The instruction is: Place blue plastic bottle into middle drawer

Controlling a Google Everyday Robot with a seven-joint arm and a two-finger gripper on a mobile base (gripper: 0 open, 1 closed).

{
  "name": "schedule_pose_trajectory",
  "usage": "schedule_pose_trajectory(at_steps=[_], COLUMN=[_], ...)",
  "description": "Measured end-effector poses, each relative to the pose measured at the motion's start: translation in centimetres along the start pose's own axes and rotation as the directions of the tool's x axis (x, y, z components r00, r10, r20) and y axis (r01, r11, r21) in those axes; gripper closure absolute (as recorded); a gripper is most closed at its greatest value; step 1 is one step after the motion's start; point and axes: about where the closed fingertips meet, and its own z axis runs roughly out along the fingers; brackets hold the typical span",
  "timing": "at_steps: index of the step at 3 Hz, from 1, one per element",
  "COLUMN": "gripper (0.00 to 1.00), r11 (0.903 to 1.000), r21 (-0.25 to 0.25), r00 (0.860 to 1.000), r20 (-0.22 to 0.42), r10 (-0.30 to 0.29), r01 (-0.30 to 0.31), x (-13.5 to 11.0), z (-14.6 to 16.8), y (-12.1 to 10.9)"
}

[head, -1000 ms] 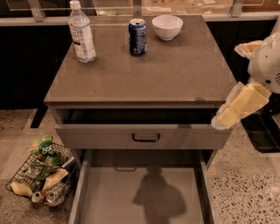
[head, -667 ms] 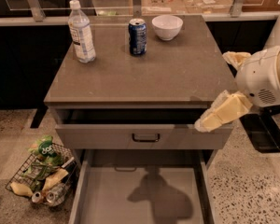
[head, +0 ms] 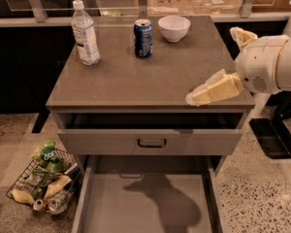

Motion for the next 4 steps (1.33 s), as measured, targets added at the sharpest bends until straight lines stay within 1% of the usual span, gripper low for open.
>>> schedule_pose_trajectory(at_steps=[1,2,3,4], gripper=[0.00,0.00,0.00,0.00], r11=[1.0000,0.9999,0.9976,0.9929], r21=[0.004,0.010,0.028,0.037], r00=[1.000,0.999,0.985,0.963], r20=[-0.006,0.043,0.163,0.251], r10=[-0.001,0.012,0.057,0.101], r01=[0.001,-0.012,-0.063,-0.114], x=[0.1,-0.1,-1.3,-3.3], z=[-0.1,2.1,7.6,12.3], y=[-0.1,-0.9,-2.9,-5.3])
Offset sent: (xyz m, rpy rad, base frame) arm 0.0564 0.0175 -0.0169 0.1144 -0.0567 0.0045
